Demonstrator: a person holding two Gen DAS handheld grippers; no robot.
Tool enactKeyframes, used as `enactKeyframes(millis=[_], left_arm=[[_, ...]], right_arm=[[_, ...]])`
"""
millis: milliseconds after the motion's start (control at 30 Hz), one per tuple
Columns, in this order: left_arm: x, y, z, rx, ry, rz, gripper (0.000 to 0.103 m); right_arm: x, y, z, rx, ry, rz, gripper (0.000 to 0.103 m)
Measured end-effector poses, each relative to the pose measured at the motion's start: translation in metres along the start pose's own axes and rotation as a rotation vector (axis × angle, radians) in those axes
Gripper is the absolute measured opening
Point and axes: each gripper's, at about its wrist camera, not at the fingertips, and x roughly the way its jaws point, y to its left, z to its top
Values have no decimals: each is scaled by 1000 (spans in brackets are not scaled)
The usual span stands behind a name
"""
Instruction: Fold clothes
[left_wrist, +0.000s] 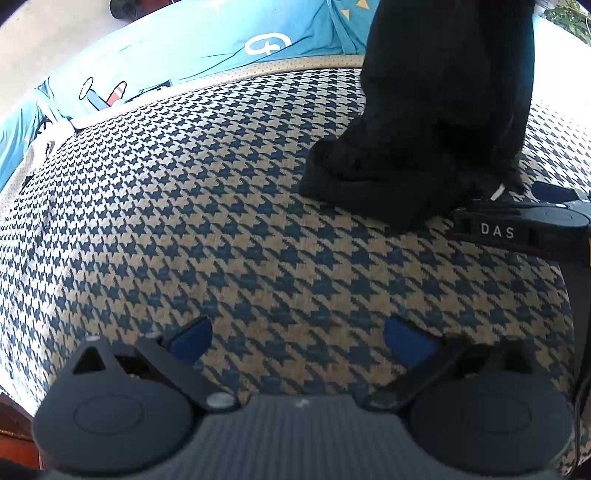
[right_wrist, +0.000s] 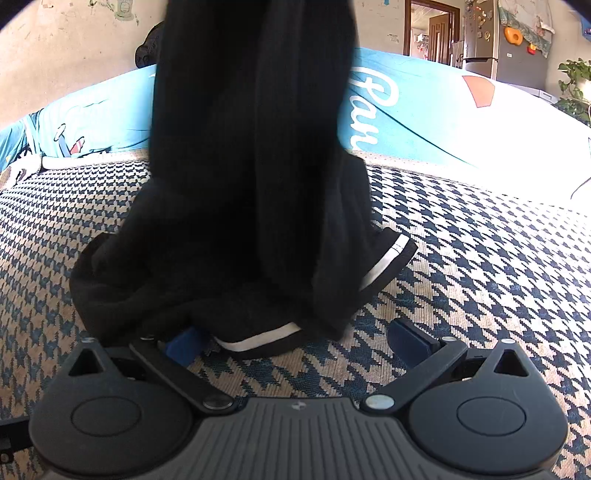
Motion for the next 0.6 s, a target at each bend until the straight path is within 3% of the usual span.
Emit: enactKeyframes(millis=[100, 600], left_arm=[[1, -10, -3, -9, 1, 7, 103], [11, 21, 16, -55, 4, 13, 103]], right_arm=[[-1, 1, 0, 0, 0, 0, 103], [-4, 1, -1, 2, -1, 1, 103]])
